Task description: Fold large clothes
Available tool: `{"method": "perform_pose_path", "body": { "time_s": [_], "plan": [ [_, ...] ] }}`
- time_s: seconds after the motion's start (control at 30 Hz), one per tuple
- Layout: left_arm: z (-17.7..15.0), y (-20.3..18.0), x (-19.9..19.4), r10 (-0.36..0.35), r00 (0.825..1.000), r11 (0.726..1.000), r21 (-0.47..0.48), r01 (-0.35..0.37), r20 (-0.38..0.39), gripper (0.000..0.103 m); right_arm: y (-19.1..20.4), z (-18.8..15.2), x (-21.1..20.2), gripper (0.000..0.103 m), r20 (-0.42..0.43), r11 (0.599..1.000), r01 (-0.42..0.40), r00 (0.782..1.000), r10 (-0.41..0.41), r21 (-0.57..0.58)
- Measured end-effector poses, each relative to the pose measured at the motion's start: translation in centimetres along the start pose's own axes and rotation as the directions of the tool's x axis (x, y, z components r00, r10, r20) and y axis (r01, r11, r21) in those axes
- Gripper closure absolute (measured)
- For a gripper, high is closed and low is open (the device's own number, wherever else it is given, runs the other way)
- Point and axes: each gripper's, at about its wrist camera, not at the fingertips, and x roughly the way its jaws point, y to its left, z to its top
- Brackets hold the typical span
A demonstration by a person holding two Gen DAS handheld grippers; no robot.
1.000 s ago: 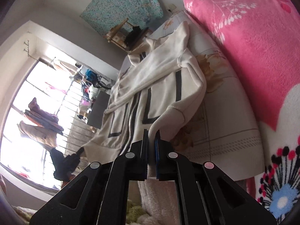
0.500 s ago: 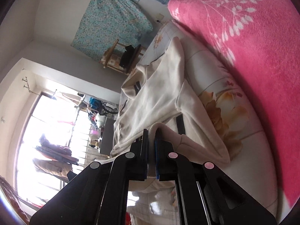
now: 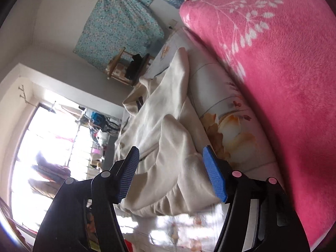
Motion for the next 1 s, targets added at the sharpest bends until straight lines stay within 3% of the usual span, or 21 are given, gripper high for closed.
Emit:
{"method": "perform_pose_path", "body": {
  "time_s": [0.17,0.3,0.43,0.57,0.67,0.73,0.83,1.0],
  "plan": [
    [-4.0,1.5,-1.6,0.022,0.998,1.000,-0.018,-0.023,-0.055,0.053,1.7,-3.4,-1.6,0.040,0.000,0.962,0.195,0.980,-0.198,-0.192],
    [-5.5,3.0,-0.7,0.010,0.997,0.996,-0.093,-0.018,-0.083,0.050,1.2,-4.4,-0.5,0.041,-0.038,0.944,0.242,0.966,-0.256,-0.224],
    [-5.3,3.6,0.6,0.005,0.998,0.989,-0.149,-0.015,-0.062,0.051,2.1,-4.2,0.7,0.040,0.006,0.910,0.296,0.951,-0.308,-0.290],
    [-4.9,3.3,1.5,0.048,0.999,0.986,-0.159,-0.051,-0.022,0.056,2.5,-3.8,2.0,0.044,0.043,0.895,0.316,0.947,-0.319,-0.314],
    [-4.8,2.4,2.2,0.149,0.989,0.985,-0.090,-0.148,-0.002,0.073,3.0,-4.0,3.1,0.059,0.055,0.867,0.356,0.931,-0.360,-0.348],
    [-4.9,1.3,2.5,0.218,0.976,0.976,0.007,-0.219,0.021,0.080,3.6,-4.4,3.7,0.084,0.084,0.820,0.411,0.907,-0.414,-0.397],
    [-5.5,-0.2,2.5,0.307,0.949,0.939,0.139,-0.314,0.067,0.088,4.5,-4.8,3.3,0.092,0.103,0.794,0.425,0.899,-0.425,-0.435],
    [-6.0,-1.9,-1.5,0.284,0.951,0.930,0.208,-0.304,0.122,0.093,6.3,-4.8,-0.1,0.094,0.127,0.829,0.371,0.928,-0.351,-0.418]
  ]
}}
